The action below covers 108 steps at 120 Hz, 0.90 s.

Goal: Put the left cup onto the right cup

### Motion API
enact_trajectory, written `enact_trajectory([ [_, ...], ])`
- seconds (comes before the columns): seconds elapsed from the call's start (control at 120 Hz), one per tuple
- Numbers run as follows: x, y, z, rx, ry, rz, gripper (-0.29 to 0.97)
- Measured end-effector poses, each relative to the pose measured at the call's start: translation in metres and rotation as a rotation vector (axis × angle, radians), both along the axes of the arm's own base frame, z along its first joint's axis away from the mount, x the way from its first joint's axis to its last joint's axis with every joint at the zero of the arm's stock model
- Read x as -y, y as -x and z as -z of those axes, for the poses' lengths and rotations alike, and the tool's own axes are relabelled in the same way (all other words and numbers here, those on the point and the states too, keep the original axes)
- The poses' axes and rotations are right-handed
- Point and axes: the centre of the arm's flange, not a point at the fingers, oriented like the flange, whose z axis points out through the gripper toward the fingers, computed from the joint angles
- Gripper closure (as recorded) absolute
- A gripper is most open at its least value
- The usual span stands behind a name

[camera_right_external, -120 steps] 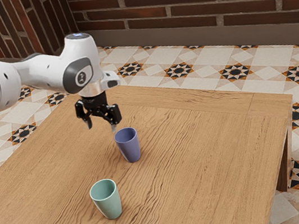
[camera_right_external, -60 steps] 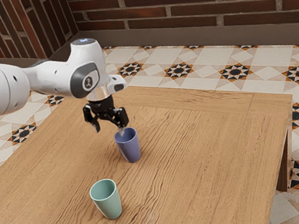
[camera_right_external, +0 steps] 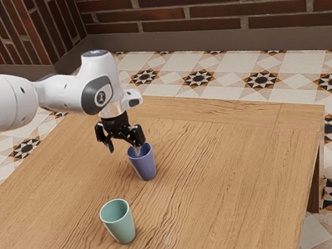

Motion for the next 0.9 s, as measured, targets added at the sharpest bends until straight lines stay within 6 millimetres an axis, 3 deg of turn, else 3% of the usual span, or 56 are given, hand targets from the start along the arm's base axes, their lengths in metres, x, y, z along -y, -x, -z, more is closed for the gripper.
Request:
enact_trajectory([
  [0.242, -0.0030, -0.0022, 0.0072, 0.011, 0.004, -0.006, 0.03],
  [0.433, -0.0008, -0.0032, 0.0066, 0.019, 0.004, -0.010, 0.45],
  [0.533, 0.0002, -0.0035, 0.0065, 0.022, 0.006, -0.022, 0.60],
  [0.692, 0.0016, -0.0037, 0.0063, 0.024, 0.006, -0.035, 0.71],
  [0.9, 0.0038, -0.0042, 0.0056, 0.027, 0.003, -0.051, 0.76],
])
